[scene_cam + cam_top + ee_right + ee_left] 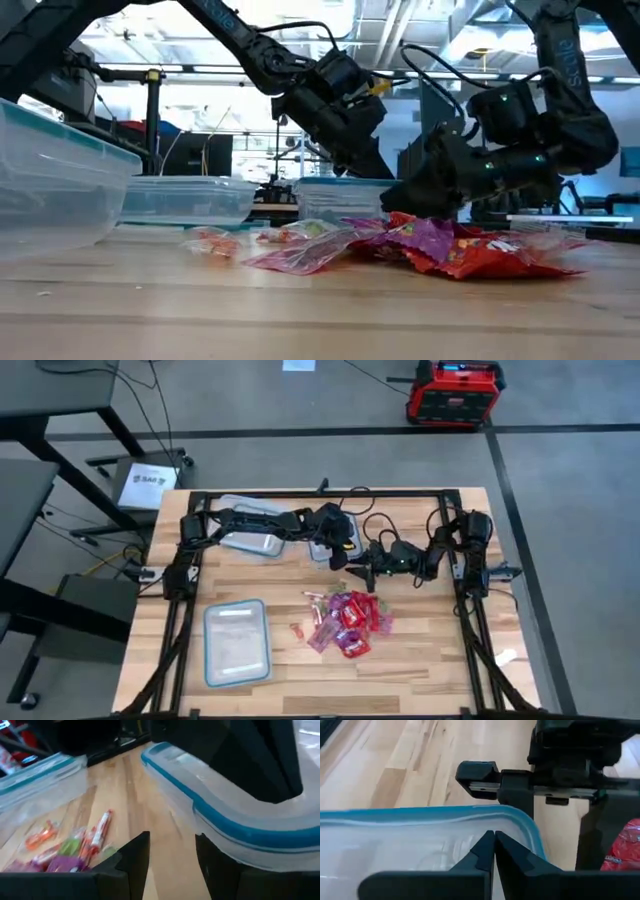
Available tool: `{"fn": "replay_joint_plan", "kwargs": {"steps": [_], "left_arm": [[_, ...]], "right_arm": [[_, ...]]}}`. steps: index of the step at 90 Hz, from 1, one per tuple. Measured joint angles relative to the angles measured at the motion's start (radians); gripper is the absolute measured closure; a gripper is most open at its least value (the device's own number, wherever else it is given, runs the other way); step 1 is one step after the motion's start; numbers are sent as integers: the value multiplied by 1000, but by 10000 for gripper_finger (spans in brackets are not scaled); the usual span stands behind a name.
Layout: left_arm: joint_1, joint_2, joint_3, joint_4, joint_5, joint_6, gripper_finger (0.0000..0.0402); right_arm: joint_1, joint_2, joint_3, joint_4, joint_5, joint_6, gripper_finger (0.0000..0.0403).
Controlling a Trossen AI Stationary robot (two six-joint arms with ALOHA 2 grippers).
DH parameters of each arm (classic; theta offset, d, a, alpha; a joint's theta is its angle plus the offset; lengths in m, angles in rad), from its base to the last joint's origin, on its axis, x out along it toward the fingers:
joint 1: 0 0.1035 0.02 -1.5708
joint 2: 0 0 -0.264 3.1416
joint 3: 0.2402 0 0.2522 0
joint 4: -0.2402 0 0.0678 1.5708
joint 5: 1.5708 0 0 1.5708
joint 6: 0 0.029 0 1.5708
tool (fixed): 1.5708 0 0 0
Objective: Sort candy
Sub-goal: Open the top right transparent bin
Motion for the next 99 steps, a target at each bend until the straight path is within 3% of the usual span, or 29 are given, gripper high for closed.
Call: {"fn": "replay_joint_plan", "kwargs": {"steps": [30,36,41,72,89,99], "left_arm": [[-3,0,-2,-7,24,-6,402],[-6,4,-2,6,38,1,401],[-9,3,-3,-13,46,-2,401],[-13,3,59,-37,20,-15,401],[-13,-3,202,-172,3,-2,401],[-11,-9,317,-344,-32,12,401]], "right_arm": [[56,1,22,-25,3,-108,262],[72,-16,26,141,-21,-151,268],[83,-40,24,158,-42,-178,273],[84,-203,-69,14,-54,-259,280],[85,-393,-157,-94,-66,-212,280],[92,-512,-172,-269,-68,-209,280]]}}
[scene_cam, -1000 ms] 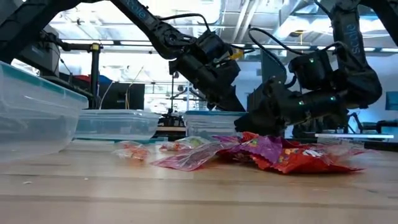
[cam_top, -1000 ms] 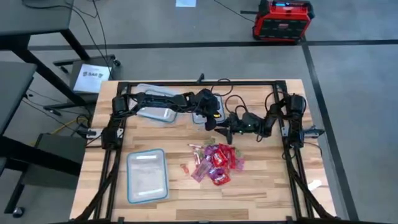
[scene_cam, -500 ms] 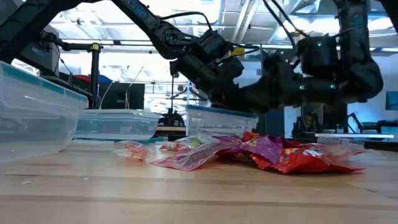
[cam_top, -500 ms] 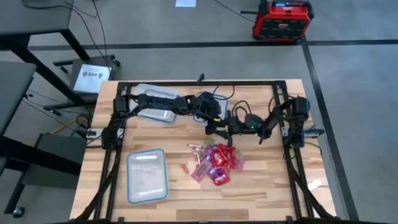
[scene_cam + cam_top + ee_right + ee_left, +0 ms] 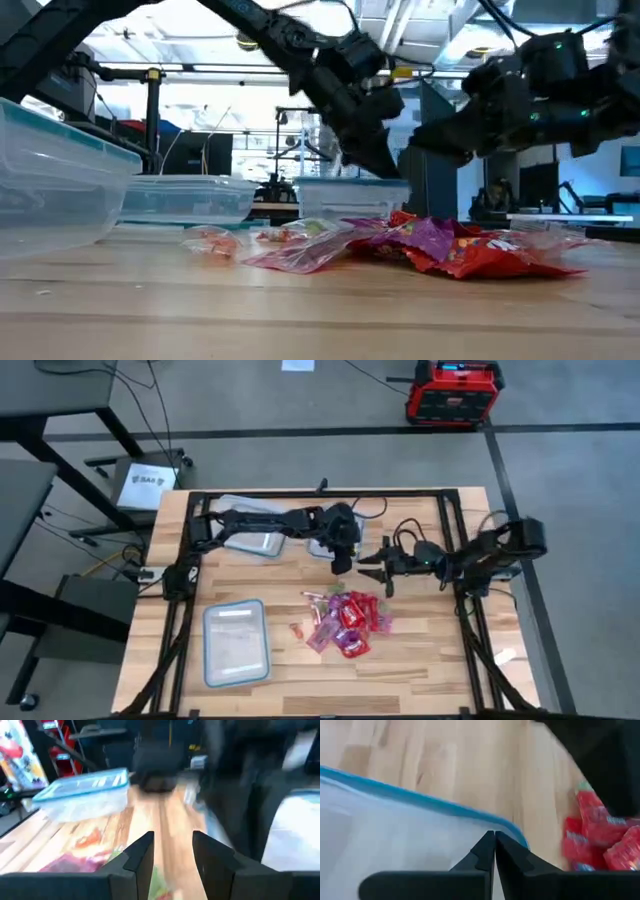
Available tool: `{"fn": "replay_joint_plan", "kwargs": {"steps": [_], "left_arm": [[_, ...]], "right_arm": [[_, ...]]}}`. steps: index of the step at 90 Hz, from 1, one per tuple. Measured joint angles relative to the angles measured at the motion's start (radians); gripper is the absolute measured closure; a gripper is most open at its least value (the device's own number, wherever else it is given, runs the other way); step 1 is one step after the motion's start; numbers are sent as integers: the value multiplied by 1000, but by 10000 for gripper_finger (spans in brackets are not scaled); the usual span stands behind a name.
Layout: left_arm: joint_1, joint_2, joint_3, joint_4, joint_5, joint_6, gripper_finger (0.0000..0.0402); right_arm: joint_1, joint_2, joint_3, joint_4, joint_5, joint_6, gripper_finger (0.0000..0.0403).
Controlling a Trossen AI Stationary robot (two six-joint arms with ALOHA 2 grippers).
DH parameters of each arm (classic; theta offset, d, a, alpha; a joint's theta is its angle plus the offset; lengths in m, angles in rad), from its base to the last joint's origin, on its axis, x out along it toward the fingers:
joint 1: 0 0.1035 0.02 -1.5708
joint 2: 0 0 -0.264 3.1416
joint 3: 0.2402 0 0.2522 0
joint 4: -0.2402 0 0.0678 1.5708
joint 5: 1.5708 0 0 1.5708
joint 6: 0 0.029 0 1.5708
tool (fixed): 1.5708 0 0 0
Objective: Sort candy
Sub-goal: Open the top right transparent bin
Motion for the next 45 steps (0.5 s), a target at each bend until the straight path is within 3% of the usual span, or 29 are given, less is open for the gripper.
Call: {"fn": "replay_joint_plan", "kwargs": {"steps": [11,20,33,45], "left_arm": [[2,-3,114,-294,-48,34,401],[1,-3,137,-419,-138,136,401],[23,3,97,-440,-155,318,401],[52,0,36,-395,-144,188,401]], "right_arm": [[7,-100,1,-232,0,-1,280],[4,-144,1,-323,0,-23,280],[-6,-158,1,-339,4,-34,280],[-17,-159,1,-346,7,-33,280]]}}
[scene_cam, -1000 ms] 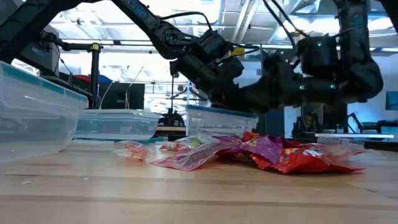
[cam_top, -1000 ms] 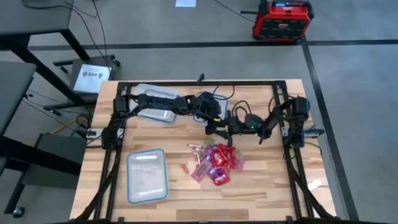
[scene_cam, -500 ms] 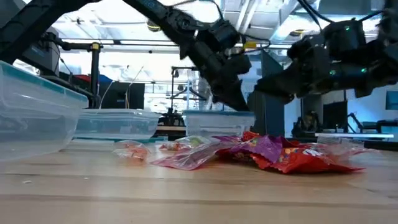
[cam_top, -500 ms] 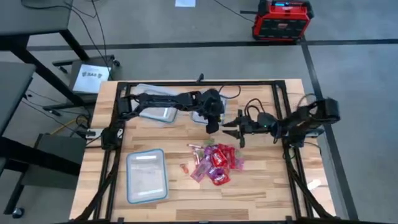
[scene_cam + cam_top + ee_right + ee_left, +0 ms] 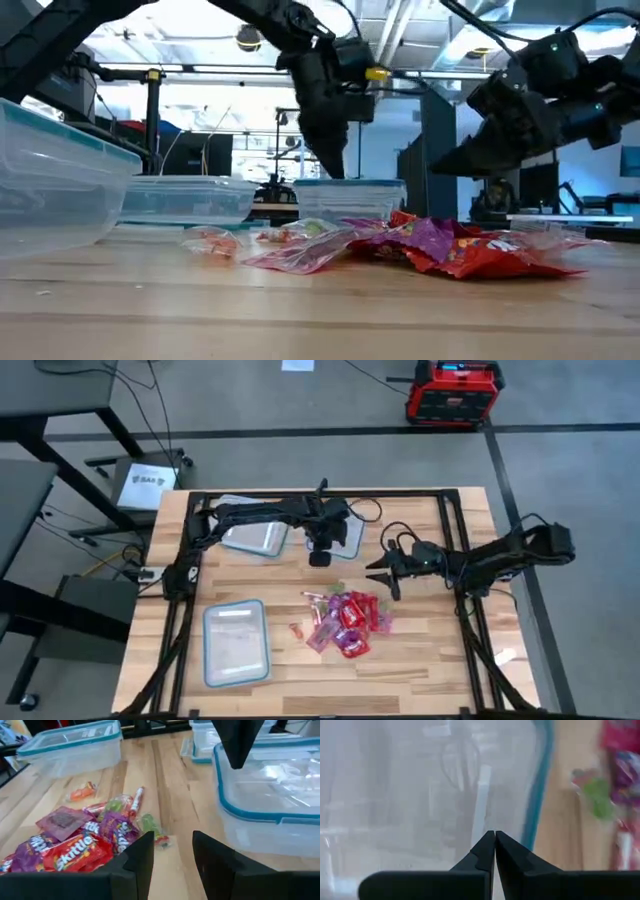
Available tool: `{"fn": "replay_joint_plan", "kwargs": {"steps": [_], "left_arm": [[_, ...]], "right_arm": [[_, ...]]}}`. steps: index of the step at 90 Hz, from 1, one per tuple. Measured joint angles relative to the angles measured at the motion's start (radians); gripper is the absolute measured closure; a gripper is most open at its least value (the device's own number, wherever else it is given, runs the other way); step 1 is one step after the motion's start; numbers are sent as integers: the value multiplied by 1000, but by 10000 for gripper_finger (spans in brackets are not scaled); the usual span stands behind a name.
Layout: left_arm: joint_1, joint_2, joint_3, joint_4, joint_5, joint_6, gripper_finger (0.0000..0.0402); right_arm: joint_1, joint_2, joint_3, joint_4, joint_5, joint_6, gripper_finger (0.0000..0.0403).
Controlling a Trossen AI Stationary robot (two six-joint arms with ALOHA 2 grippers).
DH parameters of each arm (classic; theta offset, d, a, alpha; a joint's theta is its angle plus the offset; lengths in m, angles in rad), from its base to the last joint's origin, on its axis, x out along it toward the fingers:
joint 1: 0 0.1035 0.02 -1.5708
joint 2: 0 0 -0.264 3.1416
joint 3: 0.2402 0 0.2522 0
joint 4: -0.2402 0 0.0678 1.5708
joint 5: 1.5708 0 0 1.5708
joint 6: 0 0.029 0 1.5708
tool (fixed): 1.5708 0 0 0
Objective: Sort candy
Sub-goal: Open the top right transparent bin
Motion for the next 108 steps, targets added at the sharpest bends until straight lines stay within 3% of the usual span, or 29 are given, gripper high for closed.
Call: {"fn": "replay_joint_plan", "kwargs": {"steps": [19,32,41,62,81,94,108], "left_arm": [[-5,6,-29,205,44,-443,401],[-35,10,-32,371,164,-551,401],[-46,11,7,347,223,-476,401],[-42,8,62,207,207,-193,401],[-41,6,-6,304,141,38,401],[-23,5,-36,364,147,33,401],[-9,3,-101,401,188,13,402]], "right_arm": [[-6,1,0,-30,120,92,280],[-7,1,0,-28,182,199,280],[-6,1,0,-39,180,217,280],[30,1,-1,-107,123,251,280],[23,24,-1,-118,229,255,280],[5,101,-1,-91,229,254,280],[0,226,-1,133,224,224,280]]}}
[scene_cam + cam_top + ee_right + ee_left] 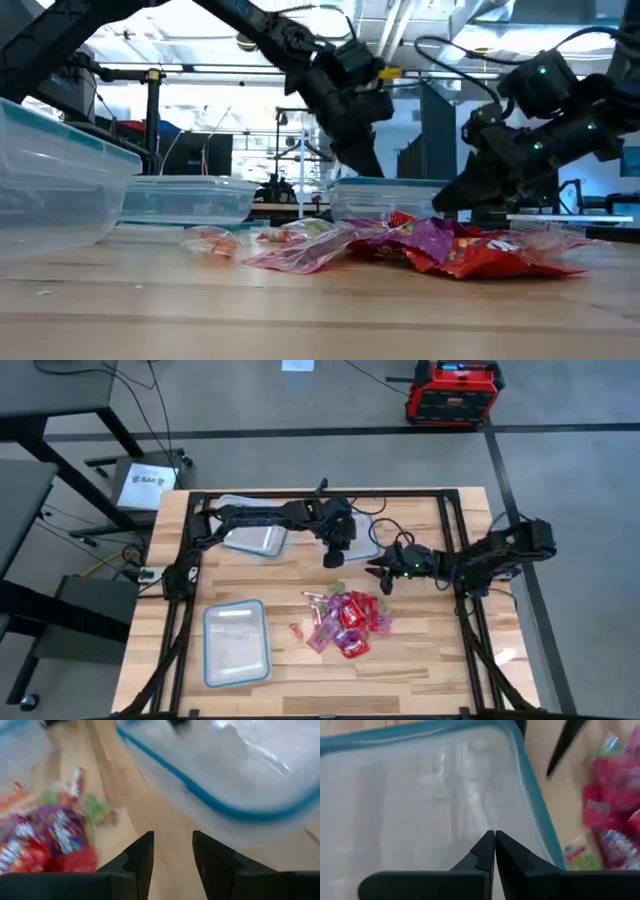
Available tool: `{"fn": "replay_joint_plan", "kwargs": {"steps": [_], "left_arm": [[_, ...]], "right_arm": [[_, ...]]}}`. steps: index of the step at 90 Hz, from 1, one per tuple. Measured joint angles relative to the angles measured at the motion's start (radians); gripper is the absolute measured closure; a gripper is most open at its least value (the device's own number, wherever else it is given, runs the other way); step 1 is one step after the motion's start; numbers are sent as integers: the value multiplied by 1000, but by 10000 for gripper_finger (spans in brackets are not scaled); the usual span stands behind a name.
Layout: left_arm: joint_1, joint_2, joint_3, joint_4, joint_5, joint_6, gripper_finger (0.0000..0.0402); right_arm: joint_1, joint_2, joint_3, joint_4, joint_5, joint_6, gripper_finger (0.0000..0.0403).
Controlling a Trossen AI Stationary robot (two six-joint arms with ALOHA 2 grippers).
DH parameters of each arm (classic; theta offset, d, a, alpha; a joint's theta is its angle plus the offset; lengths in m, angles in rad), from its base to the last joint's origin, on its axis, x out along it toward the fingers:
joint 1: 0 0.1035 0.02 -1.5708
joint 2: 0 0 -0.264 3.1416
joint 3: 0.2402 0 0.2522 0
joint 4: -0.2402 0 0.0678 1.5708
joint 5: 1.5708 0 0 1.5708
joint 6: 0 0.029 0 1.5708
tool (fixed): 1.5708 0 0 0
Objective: Sort candy
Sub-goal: Open the top right transparent bin
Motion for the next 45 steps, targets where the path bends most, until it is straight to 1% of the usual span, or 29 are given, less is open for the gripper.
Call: {"fn": "replay_joint_plan", "kwargs": {"steps": [13,24,35,40,45], "left_arm": [[-1,-2,-43,8,6,2,402],[-1,-3,-46,-3,8,28,402],[-1,-3,-47,-9,11,53,402],[4,-3,-47,-14,17,54,402],[8,-2,-47,-21,25,54,402]], "right_arm": [[-31,79,-1,104,-2,-19,280],[-48,118,-2,175,-9,-11,280],[-57,133,-6,197,-40,29,280],[-59,133,-22,212,-69,44,280],[-61,126,-47,229,-74,50,280]]}}
